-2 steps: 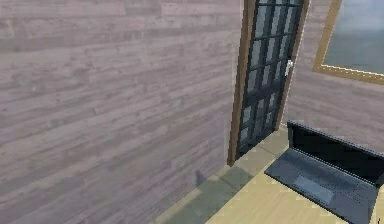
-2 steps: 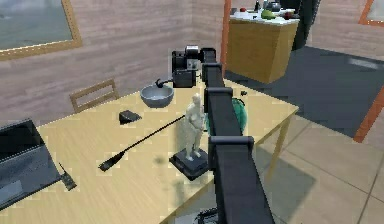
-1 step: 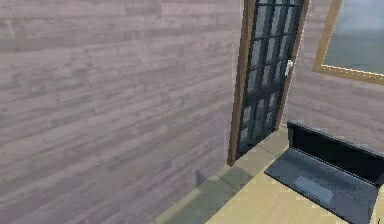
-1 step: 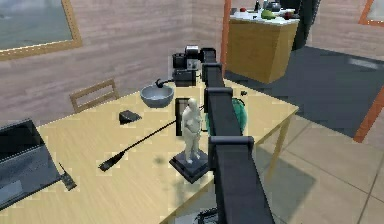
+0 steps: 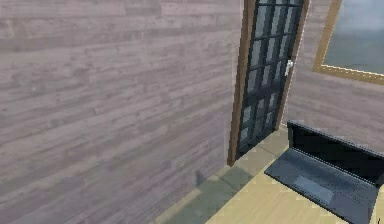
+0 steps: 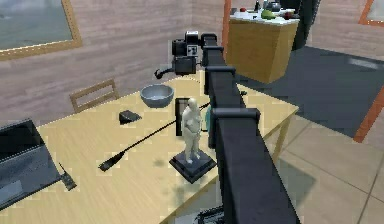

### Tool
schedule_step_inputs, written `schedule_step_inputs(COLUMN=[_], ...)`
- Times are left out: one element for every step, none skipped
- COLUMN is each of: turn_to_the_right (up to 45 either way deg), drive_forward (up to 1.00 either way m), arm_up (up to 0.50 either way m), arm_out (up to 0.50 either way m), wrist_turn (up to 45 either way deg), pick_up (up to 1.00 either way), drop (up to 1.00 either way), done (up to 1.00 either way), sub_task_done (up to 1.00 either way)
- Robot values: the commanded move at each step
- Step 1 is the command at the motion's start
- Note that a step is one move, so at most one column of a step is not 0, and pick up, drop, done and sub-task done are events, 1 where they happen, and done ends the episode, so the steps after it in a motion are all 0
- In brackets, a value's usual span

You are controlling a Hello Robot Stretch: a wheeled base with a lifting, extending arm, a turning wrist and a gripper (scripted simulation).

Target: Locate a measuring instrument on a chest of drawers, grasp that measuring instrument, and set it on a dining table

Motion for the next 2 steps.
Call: schedule_step_inputs(turn_to_the_right=[0.0, 0.0], drive_forward=[0.0, 0.0], arm_up=[0.0, 0.0], arm_out=[-0.08, 0.0], wrist_turn=[0.0, 0.0], pick_up=[0.0, 0.0], drop=[0.0, 0.0], done=[0.0, 1.0], sub_task_done=[0.0, 0.0])
